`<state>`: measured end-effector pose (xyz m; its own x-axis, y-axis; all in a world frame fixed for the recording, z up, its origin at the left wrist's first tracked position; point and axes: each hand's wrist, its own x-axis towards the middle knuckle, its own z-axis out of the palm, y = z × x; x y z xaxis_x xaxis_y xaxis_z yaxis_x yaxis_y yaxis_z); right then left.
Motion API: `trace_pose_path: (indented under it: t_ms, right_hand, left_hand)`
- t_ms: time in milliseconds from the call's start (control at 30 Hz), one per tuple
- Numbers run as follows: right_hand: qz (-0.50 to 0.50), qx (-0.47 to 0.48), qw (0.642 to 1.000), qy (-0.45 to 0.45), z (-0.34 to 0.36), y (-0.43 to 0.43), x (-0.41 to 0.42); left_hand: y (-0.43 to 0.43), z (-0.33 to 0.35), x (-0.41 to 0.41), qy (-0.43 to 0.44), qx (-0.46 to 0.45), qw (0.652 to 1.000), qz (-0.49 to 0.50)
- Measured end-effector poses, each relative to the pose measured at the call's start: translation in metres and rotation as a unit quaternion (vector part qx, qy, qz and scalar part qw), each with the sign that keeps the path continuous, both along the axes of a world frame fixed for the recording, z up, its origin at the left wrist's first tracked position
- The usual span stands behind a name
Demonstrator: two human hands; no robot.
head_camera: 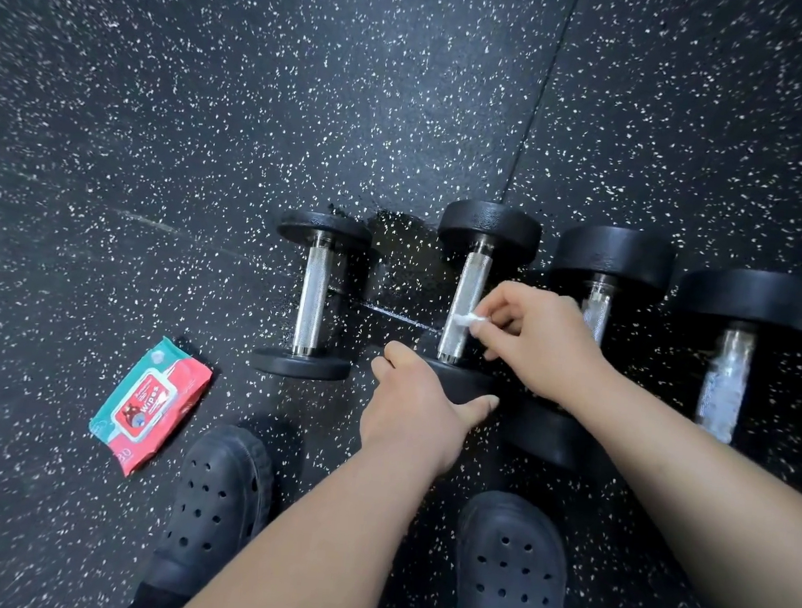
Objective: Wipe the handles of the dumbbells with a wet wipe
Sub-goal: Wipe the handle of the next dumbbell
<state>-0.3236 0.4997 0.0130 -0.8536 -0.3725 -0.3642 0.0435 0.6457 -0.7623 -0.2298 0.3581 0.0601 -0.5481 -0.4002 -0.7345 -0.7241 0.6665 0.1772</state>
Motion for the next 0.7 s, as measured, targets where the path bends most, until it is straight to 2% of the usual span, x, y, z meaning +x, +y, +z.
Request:
trace_pose_path:
  t_ms: [267,300,367,467,600,700]
  right_hand:
    - [0.138,0.093,0.982,-0.093,0.004,0.0,-0.008]
    - [0.118,0.082,0.984,-0.105,0.001,0.0,-0.01]
    - [0.016,0.002,0.987,-0.16,-0.004,-0.004,-0.008]
    - [-0.101,-0.08,0.955,-0.267,-0.012,-0.012,0.001]
    - [-0.086,-0.06,0.945,-0.31,-0.025,-0.016,0.007]
    - [-0.023,0.03,0.96,-0.276,-0.029,-0.022,0.007]
  left_hand:
    - [0.0,-0.001,0.002,0.002,0.003,1.0,0.003]
    - [0.0,-0.002,0.002,0.0,0.002,1.0,0.002]
    - [0.0,-0.003,0.002,-0.002,0.002,1.0,0.002]
    - [0.0,-0.004,0.002,-0.002,0.003,1.0,0.001]
    - [0.001,-0.005,0.002,0.0,0.005,1.0,0.002]
    - [0.001,-0.005,0.002,0.002,0.006,1.0,0.005]
